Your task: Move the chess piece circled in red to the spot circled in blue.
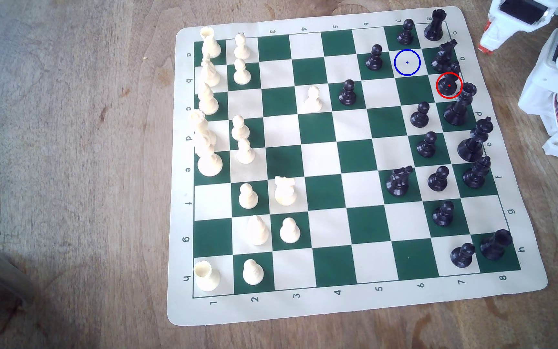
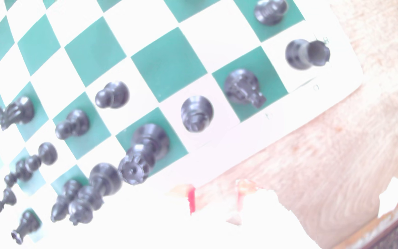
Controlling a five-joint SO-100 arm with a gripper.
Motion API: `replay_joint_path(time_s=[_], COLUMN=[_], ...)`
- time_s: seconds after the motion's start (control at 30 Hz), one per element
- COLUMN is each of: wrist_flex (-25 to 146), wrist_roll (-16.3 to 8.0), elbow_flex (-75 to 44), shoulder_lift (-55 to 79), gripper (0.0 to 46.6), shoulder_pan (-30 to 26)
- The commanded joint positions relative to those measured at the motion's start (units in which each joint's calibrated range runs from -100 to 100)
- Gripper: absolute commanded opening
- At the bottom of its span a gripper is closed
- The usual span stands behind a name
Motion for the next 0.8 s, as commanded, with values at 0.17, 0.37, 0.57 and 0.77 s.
replay_joint_path(time_s=[0.17, 0.37, 0.57, 0.77], wrist_flex=[-13.4, -14.8, -17.1, -18.0], wrist_roll=[-4.3, -5.1, -5.4, -5.0], elbow_flex=[7.1, 7.8, 11.6, 14.4], shoulder_lift=[1.7, 3.0, 2.9, 1.4], gripper=[9.7, 9.6, 9.6, 9.7], shoulder_pan=[-1.9, -3.9, -5.3, -5.8])
